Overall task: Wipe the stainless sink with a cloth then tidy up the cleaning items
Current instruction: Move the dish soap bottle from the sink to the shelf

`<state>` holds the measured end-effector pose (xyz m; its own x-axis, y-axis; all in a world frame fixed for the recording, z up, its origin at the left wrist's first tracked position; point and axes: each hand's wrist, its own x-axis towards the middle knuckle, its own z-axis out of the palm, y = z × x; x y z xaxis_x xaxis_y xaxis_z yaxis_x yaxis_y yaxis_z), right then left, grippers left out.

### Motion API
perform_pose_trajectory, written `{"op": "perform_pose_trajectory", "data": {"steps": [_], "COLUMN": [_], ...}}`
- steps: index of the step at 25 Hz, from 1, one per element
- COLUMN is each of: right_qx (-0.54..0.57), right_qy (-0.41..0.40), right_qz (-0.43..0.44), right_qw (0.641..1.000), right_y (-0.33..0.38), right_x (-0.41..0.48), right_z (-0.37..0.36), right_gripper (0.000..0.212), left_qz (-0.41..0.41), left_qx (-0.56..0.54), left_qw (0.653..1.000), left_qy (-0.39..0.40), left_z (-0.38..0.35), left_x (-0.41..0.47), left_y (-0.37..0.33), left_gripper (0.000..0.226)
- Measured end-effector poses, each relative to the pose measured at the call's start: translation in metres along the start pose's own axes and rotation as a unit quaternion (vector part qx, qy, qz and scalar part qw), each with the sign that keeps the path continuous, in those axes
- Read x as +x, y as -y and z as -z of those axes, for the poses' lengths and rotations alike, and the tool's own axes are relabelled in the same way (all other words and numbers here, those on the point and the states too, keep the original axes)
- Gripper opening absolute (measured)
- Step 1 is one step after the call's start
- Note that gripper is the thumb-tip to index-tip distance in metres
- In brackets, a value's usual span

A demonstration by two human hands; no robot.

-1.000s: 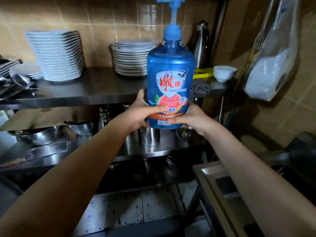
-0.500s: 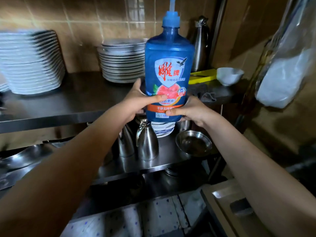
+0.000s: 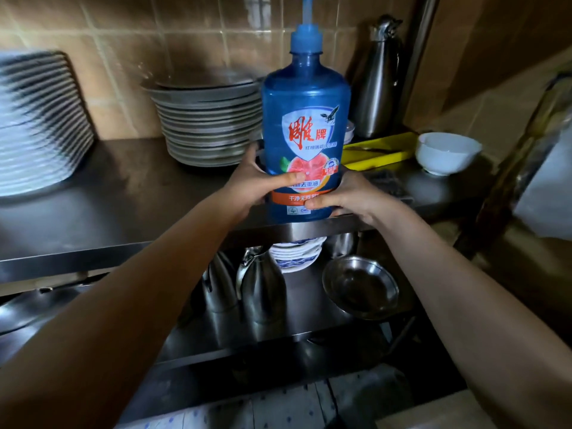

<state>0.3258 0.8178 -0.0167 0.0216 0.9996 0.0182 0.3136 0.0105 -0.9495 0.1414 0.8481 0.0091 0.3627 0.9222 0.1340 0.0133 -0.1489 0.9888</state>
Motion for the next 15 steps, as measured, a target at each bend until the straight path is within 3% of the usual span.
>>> {"op": "perform_pose_trajectory", "data": {"steps": [6,11,15], "right_qx": [-0.031,-0.016,-0.024], "right_qy": [-0.014,-0.008,-0.009], "right_qz": [-0.003,0.005,0.002], "right_qw": [0.999,1.000,1.000], "right_y": [-0.005,-0.012,-0.015], "right_x": [0.027,0.042,0.047], "right_z": [0.009,0.010,0.011], "right_gripper": [0.052,0.056,0.065], "left_qz": [-0.019,-0.008,-0.014], "left_qx": [0.010,0.028,0.061], "left_qw": [1.000,1.000,0.998], "left_qy": [-0.013,-0.009,-0.007], "left_z": [-0.001,0.002,0.006], "left_x": [0.030,0.047,0.053], "left_y": [0.014,0.017,0.024], "left_gripper": [0.071,0.062,0.073]}}
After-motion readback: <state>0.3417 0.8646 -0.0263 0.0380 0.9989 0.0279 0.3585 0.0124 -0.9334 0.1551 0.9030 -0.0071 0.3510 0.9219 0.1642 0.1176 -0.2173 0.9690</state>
